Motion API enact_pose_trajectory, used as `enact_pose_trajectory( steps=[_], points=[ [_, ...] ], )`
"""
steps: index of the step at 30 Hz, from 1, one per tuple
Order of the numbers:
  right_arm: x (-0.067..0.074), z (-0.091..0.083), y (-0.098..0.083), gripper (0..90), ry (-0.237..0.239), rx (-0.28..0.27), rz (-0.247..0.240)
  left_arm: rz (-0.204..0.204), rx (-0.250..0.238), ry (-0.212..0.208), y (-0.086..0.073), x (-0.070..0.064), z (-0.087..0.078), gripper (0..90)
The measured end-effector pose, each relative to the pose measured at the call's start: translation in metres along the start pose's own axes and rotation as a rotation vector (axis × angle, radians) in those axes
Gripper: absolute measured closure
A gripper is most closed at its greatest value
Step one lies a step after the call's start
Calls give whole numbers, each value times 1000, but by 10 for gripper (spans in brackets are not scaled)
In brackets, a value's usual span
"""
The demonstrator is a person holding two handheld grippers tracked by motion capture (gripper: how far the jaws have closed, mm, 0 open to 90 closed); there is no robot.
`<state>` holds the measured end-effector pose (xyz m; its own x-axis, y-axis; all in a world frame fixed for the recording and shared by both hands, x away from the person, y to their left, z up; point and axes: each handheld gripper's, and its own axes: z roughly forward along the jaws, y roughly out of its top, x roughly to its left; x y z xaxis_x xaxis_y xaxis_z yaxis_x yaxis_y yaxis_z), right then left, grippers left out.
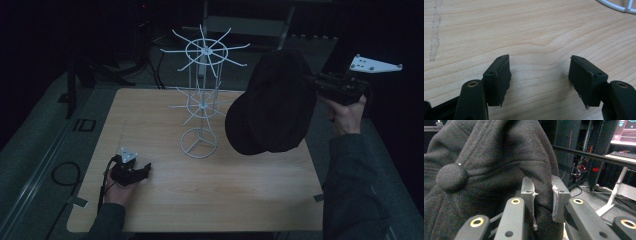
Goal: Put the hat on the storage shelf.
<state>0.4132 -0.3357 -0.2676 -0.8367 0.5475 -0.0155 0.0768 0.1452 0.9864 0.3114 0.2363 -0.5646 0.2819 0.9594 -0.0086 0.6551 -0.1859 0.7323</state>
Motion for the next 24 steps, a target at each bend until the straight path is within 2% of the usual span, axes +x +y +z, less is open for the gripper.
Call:
enact_pose_trajectory(
  steps=[24],
  points=[
    [8, 14, 10, 758, 54, -38, -7, 2, 0, -2, 0, 0, 0, 346]
  ],
)
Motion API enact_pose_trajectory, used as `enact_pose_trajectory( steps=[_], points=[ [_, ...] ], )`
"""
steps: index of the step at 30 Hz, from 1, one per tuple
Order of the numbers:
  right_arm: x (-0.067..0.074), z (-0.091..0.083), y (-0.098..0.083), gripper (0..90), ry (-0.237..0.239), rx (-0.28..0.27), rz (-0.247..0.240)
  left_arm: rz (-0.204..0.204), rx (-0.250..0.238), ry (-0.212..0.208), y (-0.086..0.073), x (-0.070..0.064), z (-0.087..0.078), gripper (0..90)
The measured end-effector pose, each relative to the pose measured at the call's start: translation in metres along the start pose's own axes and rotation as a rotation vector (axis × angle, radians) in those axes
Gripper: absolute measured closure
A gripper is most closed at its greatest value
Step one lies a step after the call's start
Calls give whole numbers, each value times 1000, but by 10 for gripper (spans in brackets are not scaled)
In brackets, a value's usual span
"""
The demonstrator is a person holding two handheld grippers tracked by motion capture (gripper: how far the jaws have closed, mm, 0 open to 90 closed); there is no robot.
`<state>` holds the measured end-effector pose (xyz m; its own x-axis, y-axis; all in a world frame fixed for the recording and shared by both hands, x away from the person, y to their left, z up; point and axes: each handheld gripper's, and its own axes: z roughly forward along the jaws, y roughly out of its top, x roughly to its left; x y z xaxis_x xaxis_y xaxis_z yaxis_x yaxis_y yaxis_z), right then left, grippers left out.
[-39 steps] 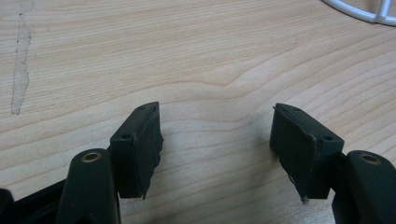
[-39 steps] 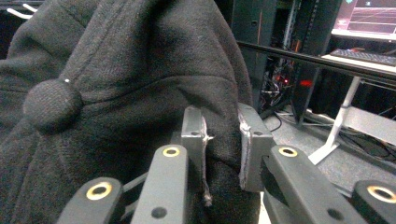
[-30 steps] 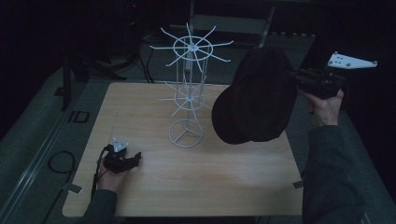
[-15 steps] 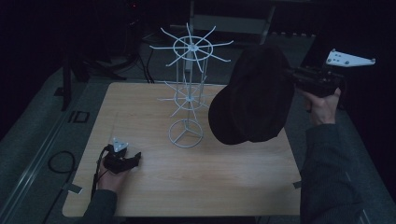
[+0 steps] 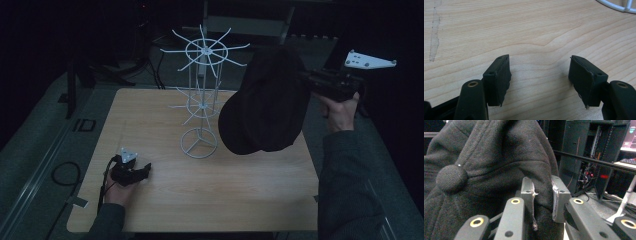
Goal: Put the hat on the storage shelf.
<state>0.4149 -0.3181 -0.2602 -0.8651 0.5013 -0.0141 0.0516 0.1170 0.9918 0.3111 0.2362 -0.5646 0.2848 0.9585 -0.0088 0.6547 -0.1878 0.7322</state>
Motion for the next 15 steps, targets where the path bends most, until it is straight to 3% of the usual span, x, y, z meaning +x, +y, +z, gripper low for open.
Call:
enact_pose_trajectory(
  steps=[15],
  points=[
    [2, 4, 6, 757, 17, -26, -8, 1, 0, -1, 0, 0, 0, 346]
  ],
)
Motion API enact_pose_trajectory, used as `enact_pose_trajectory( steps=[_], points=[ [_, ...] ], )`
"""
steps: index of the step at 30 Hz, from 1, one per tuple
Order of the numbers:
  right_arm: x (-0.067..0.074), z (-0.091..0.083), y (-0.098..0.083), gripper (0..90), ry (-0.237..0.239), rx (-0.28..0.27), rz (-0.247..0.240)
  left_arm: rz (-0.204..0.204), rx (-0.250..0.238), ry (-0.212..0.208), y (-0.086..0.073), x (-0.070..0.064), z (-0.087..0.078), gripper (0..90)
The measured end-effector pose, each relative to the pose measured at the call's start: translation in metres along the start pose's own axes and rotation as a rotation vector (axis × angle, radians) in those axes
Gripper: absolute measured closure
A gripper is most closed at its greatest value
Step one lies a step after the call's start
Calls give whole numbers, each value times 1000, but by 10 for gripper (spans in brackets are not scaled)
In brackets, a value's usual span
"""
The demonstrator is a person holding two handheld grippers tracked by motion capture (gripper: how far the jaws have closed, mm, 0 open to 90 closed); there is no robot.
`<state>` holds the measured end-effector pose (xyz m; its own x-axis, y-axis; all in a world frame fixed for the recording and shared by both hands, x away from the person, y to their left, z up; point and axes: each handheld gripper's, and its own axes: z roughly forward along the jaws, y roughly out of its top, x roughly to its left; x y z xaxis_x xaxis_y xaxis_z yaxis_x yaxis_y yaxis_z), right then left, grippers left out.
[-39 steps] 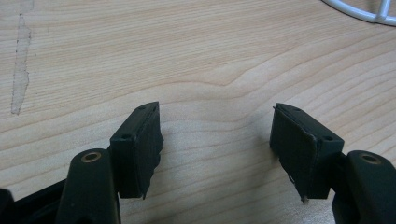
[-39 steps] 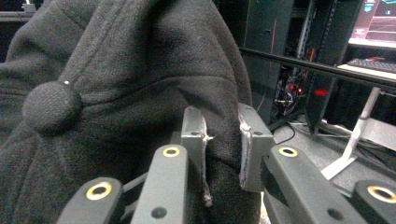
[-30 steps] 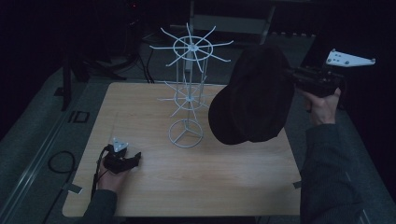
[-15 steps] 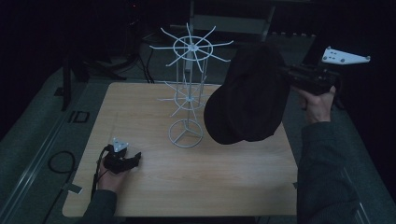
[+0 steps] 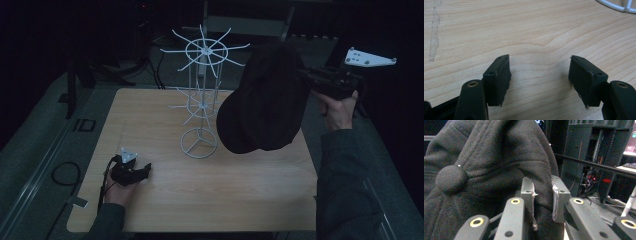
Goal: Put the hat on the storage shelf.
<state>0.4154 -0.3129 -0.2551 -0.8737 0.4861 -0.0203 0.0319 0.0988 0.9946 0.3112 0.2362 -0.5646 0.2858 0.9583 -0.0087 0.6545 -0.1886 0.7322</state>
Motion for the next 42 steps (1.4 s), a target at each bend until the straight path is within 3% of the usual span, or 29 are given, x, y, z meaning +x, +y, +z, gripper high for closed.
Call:
enact_pose_trajectory(
  steps=[17, 31, 42],
  points=[
    [4, 21, 7, 757, 15, -6, -4, 1, 0, -3, 0, 0, 0, 346],
    [-1, 50, -5, 751, -3, 77, 24, 2, 0, -3, 0, 0, 0, 347],
    [-3, 60, -14, 735, 8, 100, 46, 6, 2, -4, 0, 0, 0, 346]
  ],
)
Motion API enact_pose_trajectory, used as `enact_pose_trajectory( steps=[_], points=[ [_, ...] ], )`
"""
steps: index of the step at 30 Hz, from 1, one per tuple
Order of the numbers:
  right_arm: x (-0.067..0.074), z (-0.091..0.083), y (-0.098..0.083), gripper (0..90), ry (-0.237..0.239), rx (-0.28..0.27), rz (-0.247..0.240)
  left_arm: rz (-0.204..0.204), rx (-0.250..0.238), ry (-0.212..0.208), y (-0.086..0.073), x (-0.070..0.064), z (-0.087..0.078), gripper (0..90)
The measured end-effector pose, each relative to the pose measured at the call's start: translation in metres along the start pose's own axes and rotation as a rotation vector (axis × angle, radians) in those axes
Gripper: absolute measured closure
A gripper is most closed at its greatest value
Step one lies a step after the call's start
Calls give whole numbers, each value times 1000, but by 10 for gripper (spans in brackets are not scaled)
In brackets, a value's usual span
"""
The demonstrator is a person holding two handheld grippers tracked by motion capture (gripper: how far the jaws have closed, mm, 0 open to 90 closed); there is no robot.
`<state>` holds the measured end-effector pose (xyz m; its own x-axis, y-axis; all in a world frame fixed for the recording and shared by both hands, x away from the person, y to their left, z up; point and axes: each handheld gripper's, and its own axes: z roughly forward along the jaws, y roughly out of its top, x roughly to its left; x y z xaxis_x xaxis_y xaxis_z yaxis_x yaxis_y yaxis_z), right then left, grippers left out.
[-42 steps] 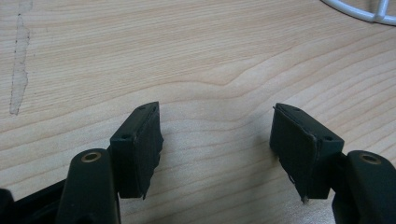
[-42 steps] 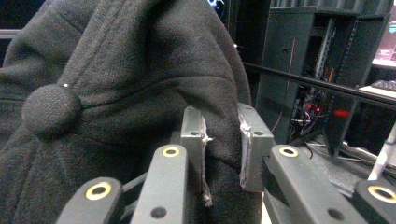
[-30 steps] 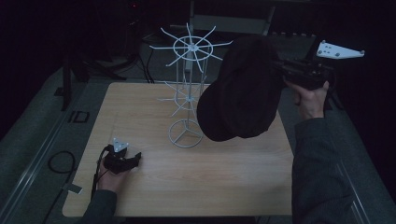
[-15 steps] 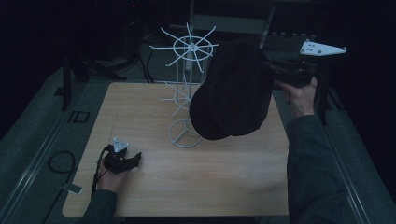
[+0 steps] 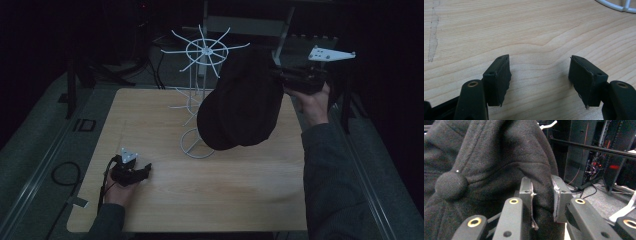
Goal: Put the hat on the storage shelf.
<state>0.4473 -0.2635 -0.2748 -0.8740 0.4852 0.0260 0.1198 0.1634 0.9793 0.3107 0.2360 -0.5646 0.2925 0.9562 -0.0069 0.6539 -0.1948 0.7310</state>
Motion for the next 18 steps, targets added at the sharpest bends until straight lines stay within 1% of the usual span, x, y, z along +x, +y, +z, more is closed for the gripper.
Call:
enact_pose_trajectory(
  steps=[4, 9, 13, 16, 18],
  points=[
    [-2, 2, -4, 716, -3, 2, 13, 1, 0, 0, 0, 0, 0, 346],
    [-2, 2, -6, 679, -17, -7, 11, -2, -2, 0, 0, 0, 0, 346],
    [-1, 2, -6, 661, -14, -9, 8, -1, -2, 0, 0, 0, 0, 346],
    [-1, -1, -6, 646, -13, -11, 9, 1, -1, 0, 0, 0, 0, 346],
    [-1, -3, -7, 639, -21, -11, 5, -2, -2, 0, 0, 0, 0, 347]
  ],
)
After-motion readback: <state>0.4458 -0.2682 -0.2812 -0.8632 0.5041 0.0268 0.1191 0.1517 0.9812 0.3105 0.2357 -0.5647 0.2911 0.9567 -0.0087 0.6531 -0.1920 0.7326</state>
